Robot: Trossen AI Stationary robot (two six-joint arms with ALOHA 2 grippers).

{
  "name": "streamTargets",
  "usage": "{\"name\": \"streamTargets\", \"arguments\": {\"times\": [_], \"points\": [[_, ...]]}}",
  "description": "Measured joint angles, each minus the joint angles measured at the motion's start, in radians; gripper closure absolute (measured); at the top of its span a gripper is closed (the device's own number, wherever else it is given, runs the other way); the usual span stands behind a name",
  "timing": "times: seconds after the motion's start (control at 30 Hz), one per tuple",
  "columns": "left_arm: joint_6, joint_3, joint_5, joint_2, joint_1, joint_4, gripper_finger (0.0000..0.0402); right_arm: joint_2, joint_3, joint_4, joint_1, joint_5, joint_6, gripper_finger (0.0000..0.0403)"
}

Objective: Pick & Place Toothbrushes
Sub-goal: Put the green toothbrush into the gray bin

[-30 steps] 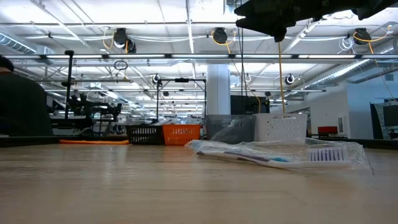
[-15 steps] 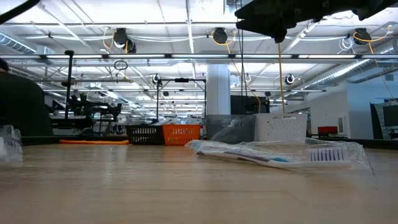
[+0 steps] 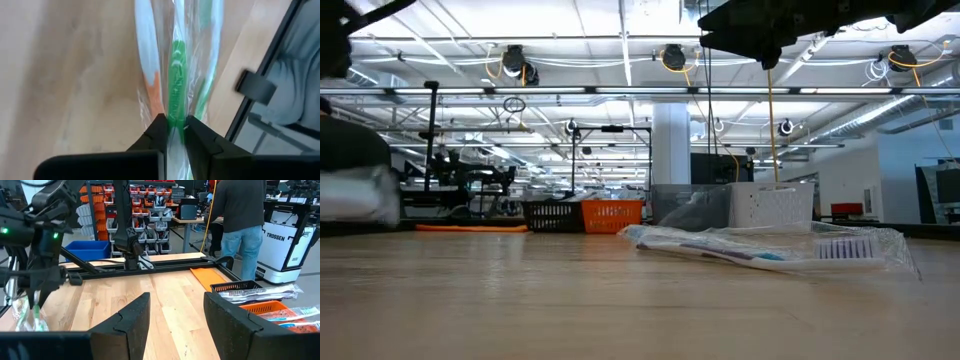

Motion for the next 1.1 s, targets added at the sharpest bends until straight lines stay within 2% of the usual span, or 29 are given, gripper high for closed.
{"name": "streamTargets", "arguments": {"times": [0.2,0.4,0.67,0.9,1.1], "points": [[0.048,0.0,-0.101,-0.092,0.03,-0.057,0.0377,0.0,0.0,-0.007,0.0,0.0,0.0,0.0227],[0.158,0.0,-0.272,-0.172,0.081,-0.051,0.037,0.0,0.0,-0.008,0.0,0.0,0.0,0.0227],[0.37,0.0,-0.427,-0.198,0.211,-0.021,0.0376,0.0,0.0,-0.009,0.0,0.0,0.0,0.0227],[0.539,0.0,-0.511,-0.198,0.344,0.078,0.0366,0.0,0.0,-0.01,0.0,0.0,0.0,0.0227],[0.73,0.0,-0.545,-0.198,0.435,0.257,0.0376,0.0,0.0,-0.01,0.0,0.0,0.0,0.0227]]}}
